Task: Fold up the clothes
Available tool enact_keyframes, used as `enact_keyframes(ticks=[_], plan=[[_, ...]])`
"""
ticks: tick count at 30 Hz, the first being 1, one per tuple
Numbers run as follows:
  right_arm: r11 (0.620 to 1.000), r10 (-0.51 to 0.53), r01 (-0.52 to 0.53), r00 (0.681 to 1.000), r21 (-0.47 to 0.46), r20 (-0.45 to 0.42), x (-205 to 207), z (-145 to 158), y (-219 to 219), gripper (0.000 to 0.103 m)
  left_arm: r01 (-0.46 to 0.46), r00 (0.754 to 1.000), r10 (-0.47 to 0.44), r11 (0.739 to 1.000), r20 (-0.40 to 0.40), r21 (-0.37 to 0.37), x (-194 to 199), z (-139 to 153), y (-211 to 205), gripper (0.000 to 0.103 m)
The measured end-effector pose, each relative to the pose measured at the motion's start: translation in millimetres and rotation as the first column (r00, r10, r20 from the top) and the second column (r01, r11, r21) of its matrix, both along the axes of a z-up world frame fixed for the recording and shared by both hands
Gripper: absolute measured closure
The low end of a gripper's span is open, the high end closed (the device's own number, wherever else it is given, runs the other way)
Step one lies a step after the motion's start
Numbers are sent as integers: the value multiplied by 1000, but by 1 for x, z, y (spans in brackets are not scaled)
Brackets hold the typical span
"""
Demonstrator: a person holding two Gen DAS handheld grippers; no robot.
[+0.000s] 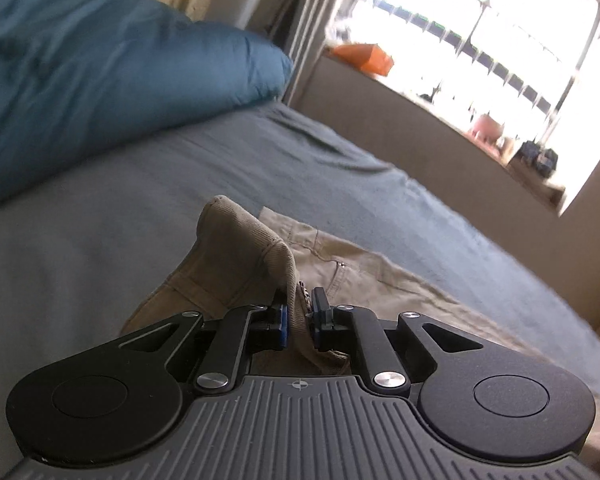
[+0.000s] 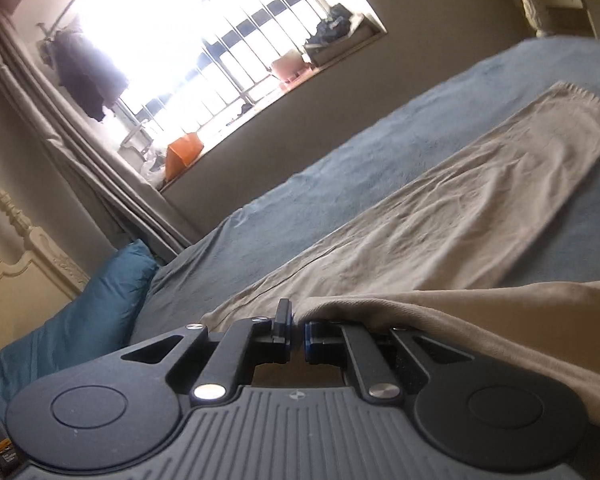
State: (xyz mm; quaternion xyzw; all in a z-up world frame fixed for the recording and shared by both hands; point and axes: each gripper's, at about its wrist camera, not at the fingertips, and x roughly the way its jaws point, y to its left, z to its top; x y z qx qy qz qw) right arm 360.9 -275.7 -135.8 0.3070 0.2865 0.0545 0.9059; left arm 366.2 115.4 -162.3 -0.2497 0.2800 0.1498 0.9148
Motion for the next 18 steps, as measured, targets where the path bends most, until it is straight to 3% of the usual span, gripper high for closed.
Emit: enact_keyframes(ticks=[6,9,10,12,14,16,18], plan=[[998,-16,22,996,59,-91,52,-42,-11,97,21,997,-17,998,-73,58,52,-25,-7,93],[993,-18,35,988,109,-156,73,-67,-19,93,33,993,-31,999,-114,11,67,-43,-2,88],[990,-12,39,982,139,-186,80,-76,-23,90,32,992,-33,999,-121,-13,69,-48,3,79],[971,17,45,966,233,-258,92,-97,-34,69,38,993,-47,996,-108,-85,67,-52,14,75],[944,43,56,957,326,-288,96,-111,-43,61,37,997,-49,979,-56,-200,61,-50,29,69],[924,60,56,956,377,-289,95,-115,-48,57,22,1000,-25,943,-3,-331,54,-46,47,64],[892,78,69,950,446,-303,95,-118,-54,46,8,999,16,893,50,-449,46,-44,64,62]])
